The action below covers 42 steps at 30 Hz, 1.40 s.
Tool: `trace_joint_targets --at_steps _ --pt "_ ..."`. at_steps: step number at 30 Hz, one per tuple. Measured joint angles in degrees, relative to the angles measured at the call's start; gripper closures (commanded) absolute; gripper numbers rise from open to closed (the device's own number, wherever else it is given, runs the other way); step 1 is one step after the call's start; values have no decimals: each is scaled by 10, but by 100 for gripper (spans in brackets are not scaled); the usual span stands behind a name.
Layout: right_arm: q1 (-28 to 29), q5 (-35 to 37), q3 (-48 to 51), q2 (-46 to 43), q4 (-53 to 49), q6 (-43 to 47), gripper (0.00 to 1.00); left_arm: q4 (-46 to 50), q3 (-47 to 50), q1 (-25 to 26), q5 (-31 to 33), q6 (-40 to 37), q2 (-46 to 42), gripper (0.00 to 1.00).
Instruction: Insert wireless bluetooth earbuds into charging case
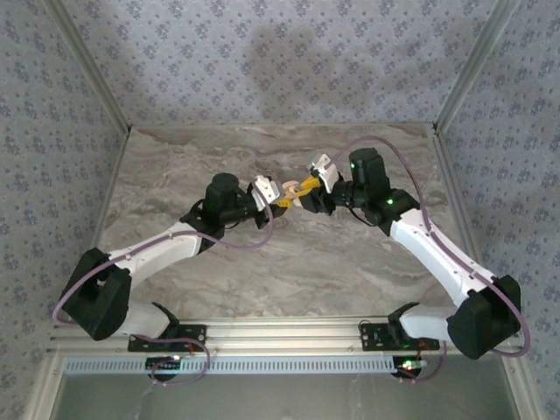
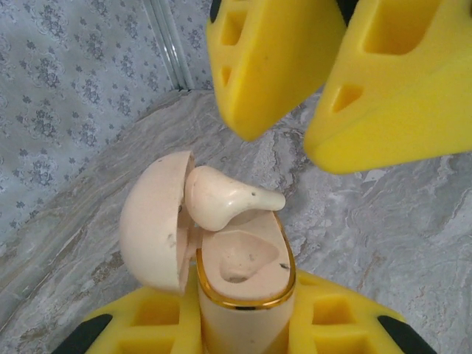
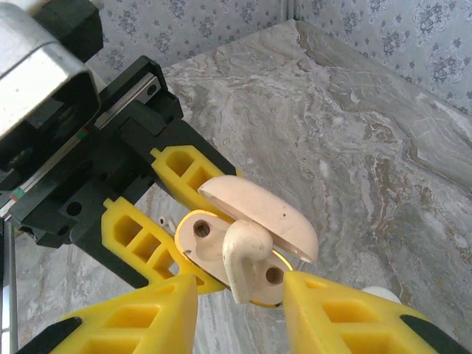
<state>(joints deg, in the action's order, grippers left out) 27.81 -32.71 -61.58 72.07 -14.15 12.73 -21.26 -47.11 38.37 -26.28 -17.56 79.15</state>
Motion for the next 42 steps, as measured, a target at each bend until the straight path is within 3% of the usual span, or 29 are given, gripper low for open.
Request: trace_joint_targets --at_steps 19,33,42 --pt "8 -7 -11 37 7 -7 63 5 0 0 2 -4 -7 82" --pt "10 -18 -18 48 10 -16 87 15 0 0 7 -9 -9 82" --pt "6 -19 -12 35 20 -17 92 14 0 0 9 -8 -13 83"
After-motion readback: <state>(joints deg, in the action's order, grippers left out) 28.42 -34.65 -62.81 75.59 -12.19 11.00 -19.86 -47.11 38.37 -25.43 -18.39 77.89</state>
